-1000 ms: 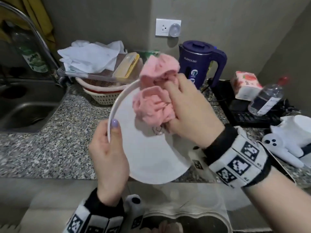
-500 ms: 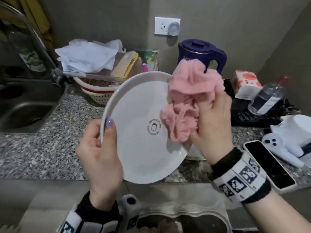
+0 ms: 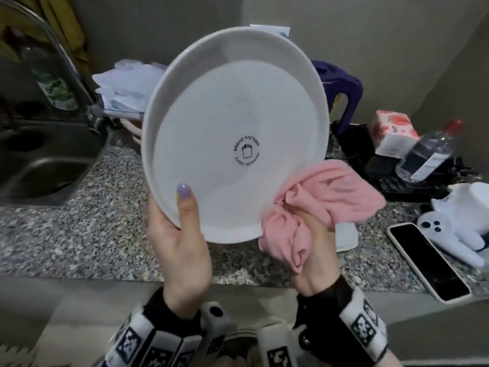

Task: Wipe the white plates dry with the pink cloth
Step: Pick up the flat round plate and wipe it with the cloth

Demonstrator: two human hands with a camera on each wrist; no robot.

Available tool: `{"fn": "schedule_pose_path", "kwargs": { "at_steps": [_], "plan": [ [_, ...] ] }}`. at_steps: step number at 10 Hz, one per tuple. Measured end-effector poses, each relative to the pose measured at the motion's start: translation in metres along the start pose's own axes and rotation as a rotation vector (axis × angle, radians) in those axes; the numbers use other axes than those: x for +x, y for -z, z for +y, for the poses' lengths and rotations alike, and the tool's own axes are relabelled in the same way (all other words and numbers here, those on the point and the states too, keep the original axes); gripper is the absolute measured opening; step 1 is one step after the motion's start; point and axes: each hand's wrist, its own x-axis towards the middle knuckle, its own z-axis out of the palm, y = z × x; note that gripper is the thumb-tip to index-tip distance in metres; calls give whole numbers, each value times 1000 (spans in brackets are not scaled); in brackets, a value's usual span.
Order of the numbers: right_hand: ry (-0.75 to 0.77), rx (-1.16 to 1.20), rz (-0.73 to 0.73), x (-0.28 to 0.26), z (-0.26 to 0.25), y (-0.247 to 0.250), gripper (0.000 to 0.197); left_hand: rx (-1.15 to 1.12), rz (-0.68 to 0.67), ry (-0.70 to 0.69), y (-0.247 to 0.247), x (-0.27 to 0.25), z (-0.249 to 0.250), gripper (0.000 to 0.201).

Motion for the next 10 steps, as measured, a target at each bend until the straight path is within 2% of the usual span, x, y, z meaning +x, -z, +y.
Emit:
{"fn": "schedule_pose_path", "kwargs": {
  "at_steps": [1, 2, 3, 4, 5, 6, 7, 8, 9, 10],
  "plan": [
    [235, -183, -56, 17, -32, 17, 29, 152, -145, -44, 12, 29, 14, 29],
    [426, -433, -110, 20, -57, 14, 15, 202, -144, -54, 22, 64, 20, 21],
    [573, -530, -66, 23, -60, 11, 25, 221, 40, -93, 18, 60, 3, 22],
    [609, -512, 147, 27, -43, 13, 39, 117, 215, -24, 8, 34, -12, 24],
    [474, -363, 242, 11, -14, 10, 33, 111, 315, -33, -8, 17, -16, 25],
    [240, -148, 280, -8, 11, 1, 20, 129, 363, -34, -24, 7, -12, 26],
    [256, -198, 244, -6, 8, 8, 24, 121, 193, 39, -18, 4, -13, 26],
    [325, -289, 172, 10, -21, 26, 34, 220, -135, 159, 6, 22, -7, 35],
    [335, -385, 100, 25, -50, 35, 44, 287, -262, 122, 17, 46, -1, 34],
    [216, -402, 89, 28, -53, 43, 88, 124, -100, 84, 17, 49, -5, 26]
  ]
}}
